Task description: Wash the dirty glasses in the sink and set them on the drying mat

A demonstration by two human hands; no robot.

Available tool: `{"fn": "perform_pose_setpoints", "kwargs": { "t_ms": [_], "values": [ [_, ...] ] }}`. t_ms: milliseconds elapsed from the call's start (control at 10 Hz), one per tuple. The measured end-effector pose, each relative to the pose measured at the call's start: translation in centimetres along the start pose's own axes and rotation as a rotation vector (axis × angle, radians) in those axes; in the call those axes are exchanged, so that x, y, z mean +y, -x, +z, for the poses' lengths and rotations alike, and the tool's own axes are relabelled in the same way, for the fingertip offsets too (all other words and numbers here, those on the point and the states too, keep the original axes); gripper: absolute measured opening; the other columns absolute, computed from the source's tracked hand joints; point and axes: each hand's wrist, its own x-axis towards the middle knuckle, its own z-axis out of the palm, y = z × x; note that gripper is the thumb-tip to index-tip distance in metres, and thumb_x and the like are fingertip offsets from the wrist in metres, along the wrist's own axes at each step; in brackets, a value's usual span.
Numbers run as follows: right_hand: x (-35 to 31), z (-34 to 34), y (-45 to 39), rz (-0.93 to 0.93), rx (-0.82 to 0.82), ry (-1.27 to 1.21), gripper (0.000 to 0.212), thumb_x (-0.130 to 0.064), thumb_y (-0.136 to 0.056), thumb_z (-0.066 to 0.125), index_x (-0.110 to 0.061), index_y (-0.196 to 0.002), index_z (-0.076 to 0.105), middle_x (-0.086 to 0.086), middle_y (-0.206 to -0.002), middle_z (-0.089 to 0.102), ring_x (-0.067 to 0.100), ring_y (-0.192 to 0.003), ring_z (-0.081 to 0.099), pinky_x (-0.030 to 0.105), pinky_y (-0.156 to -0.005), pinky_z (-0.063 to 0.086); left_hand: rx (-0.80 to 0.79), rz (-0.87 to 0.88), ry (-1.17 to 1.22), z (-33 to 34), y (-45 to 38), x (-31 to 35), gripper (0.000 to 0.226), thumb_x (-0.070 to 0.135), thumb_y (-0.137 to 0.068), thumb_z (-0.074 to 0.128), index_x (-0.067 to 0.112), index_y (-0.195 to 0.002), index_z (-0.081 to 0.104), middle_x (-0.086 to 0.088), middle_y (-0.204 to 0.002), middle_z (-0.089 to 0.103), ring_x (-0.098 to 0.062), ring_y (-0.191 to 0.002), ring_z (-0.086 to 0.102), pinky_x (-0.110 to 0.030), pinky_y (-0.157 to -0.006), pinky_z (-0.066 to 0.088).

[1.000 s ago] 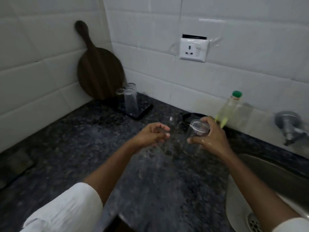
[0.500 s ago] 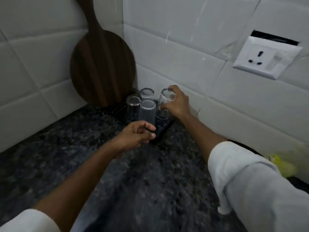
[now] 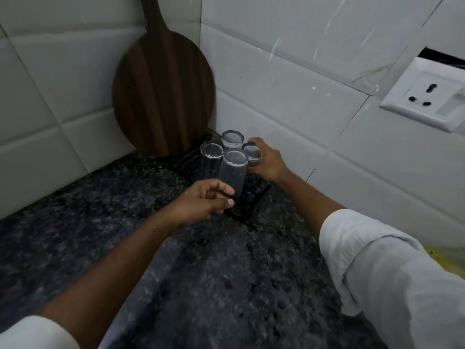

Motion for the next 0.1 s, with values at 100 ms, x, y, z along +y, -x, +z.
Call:
{"fn": "perform_pose_setpoints", "kwargs": {
  "t_ms": [100],
  "values": [
    [-0.16,-0.70,0.53,0.046,-0.075,0.048,0.107,-0.006,-0.070,0.084,-0.021,-0.154,0.020,0.016,-0.147,0.046,0.034,-0.127,0.051,0.031,-0.090,0.047,0.002,-0.002,-0.002,0.62,0.03,0.53,0.019,0.020,-0.091,0.068,0.023,-0.109,0.063,-0.013,-0.111,0.072,-0.010,-0.081,0.068,-0.028,-0.069,0.045]
  ]
}}
